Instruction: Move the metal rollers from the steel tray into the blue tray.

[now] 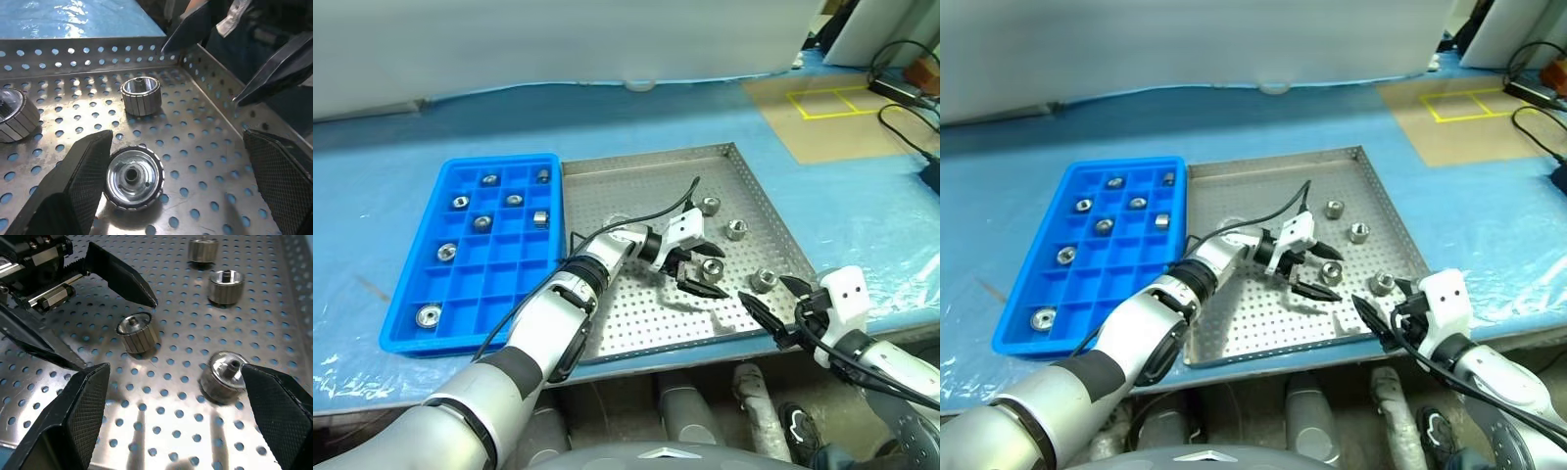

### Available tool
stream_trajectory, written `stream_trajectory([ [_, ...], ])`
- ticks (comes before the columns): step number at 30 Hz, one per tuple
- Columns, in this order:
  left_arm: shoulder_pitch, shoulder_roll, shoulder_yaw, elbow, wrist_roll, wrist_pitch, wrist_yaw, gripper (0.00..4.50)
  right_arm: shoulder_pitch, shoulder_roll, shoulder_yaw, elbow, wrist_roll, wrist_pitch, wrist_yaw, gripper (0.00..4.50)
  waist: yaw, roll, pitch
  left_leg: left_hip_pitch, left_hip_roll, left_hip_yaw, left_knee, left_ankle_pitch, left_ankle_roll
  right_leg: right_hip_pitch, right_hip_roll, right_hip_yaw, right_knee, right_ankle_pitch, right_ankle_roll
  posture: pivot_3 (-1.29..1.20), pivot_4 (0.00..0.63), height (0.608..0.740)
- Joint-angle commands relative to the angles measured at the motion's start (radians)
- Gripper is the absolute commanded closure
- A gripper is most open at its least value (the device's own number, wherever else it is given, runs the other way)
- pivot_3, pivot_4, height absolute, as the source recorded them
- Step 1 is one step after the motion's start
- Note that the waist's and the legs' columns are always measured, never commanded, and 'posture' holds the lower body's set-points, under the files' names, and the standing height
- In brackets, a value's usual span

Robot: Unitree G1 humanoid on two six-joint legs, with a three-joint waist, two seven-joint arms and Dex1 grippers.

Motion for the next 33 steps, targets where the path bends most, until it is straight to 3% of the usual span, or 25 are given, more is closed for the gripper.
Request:
stream_trajectory([
  [1,-0.044,-0.088,-0.022,0.021,0.051,-0.046,0.101,0.03,0.046,0.025,-0.051,-0.088,0.012,-0.023,-0.022,0.0,-0.025,0.0,0.0,0.0,0.0,0.0,0.001,0.0,0.0,0.001,0.0,0.0,-0.001,0.0,0.0,-0.9,0.15,0.74],
  [5,-0.046,-0.1,-0.037,0.042,0.086,-0.05,0.148,0.03,0.09,0.043,-0.067,-0.118,0.012,-0.032,-0.032,0.0,-0.08,0.0,0.0,0.0,-0.001,-0.001,0.005,-0.004,0.002,0.004,-0.002,0.0,-0.003,-0.001,0.002,-0.92,0.15,0.74],
  [13,-0.041,-0.093,0.016,0.04,0.047,0.021,0.147,2.58,0.037,0.004,-0.051,-0.098,0.028,-0.027,-0.011,0.0,-0.166,-0.001,0.0,-0.003,-0.015,-0.003,0.012,-0.01,0.011,0.009,-0.017,-0.002,-0.009,-0.003,0.009,-0.86,0.15,0.74],
  [23,-0.052,-0.041,0.158,-0.024,-0.08,0.111,0.161,2.58,-0.133,-0.072,0.022,-0.029,0.087,0.005,0.05,0.0,-0.185,0.0,0.0,-0.004,-0.026,-0.004,0.013,-0.012,0.016,0.011,-0.029,-0.008,-0.009,-0.003,0.01,-0.75,0.15,0.74],
  [33,0.008,0.062,0.213,-0.215,-0.137,0.184,0.16,2.58,-0.336,-0.107,0.168,0.098,0.094,-0.003,0.132,0.0,-0.159,0.0,0.0,-0.004,-0.029,-0.004,0.013,-0.016,0.021,0.015,-0.034,-0.011,-0.008,0.001,0.004,-0.58,0.15,0.74],
])
